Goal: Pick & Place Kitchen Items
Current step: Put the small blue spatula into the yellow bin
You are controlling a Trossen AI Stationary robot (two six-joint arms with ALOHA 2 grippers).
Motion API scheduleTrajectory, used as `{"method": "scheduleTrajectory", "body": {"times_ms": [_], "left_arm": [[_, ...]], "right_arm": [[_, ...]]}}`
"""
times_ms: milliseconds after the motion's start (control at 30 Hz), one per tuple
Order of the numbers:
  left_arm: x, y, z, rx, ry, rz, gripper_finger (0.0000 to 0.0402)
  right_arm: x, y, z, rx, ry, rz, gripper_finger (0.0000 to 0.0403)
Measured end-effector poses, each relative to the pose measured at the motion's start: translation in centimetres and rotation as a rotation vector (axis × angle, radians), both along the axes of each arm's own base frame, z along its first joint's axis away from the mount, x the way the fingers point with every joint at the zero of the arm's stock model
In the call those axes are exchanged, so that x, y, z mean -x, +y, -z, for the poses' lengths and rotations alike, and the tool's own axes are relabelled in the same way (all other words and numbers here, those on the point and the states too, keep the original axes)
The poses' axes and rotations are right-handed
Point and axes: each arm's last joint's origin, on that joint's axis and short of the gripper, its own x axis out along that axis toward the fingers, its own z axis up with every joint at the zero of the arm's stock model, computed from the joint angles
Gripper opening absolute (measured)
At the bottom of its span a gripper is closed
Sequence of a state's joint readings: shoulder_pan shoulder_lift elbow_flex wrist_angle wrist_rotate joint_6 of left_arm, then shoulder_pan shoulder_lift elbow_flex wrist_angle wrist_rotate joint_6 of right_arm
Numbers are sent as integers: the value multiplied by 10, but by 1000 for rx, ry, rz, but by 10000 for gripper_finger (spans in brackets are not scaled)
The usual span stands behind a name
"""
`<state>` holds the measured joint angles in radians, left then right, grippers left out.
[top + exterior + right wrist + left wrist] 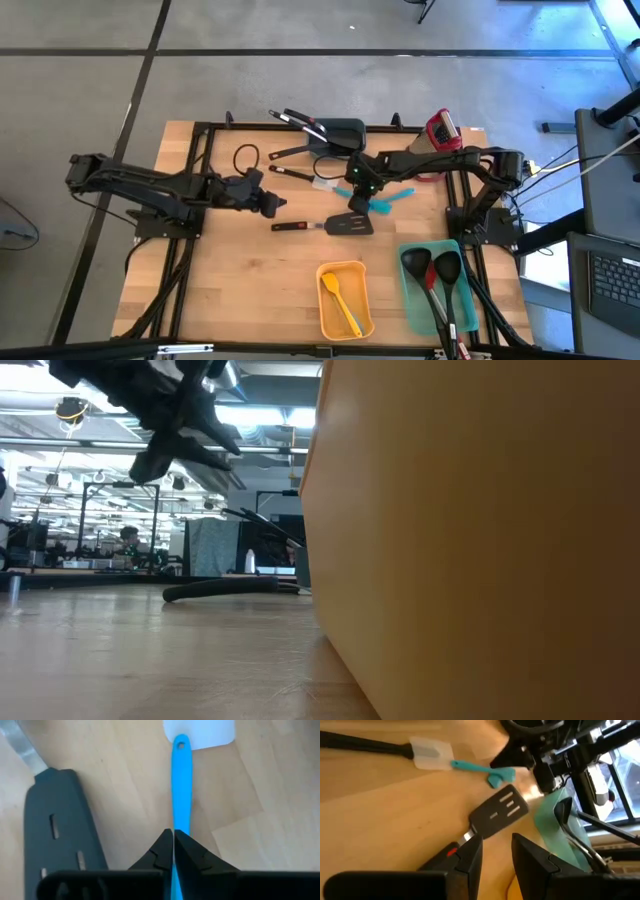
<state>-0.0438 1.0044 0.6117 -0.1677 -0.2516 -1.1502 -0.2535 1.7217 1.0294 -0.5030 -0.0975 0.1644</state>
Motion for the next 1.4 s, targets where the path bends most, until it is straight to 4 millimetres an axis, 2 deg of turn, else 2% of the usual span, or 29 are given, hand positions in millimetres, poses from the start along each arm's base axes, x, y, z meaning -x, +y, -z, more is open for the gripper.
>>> {"method": "scheduleTrajectory", "body": {"times_ms": [233,467,600,833,967,1133,1400], "left_arm": [[-13,-9,3,1,-50,25,97],[-21,-16,9,2,-50,50,97],[-22,-18,11,1,-40,58,97],[-22,-18,11,-3,-42,50,97],[-22,-17,11,-5,-41,47,97],[-22,-17,11,0,-43,44,97],[-22,-17,11,0,-44,39,97]], "right_arm": [[0,0,15,-17,65,-27,17],[5,-1,13,-34,101,-7,40],[8,1,14,-58,143,4,88],[5,2,14,-47,115,-10,208],[1,1,21,-36,108,-37,246],[-2,-1,35,-26,152,-42,253],[-4,-3,39,20,160,-27,224]]}}
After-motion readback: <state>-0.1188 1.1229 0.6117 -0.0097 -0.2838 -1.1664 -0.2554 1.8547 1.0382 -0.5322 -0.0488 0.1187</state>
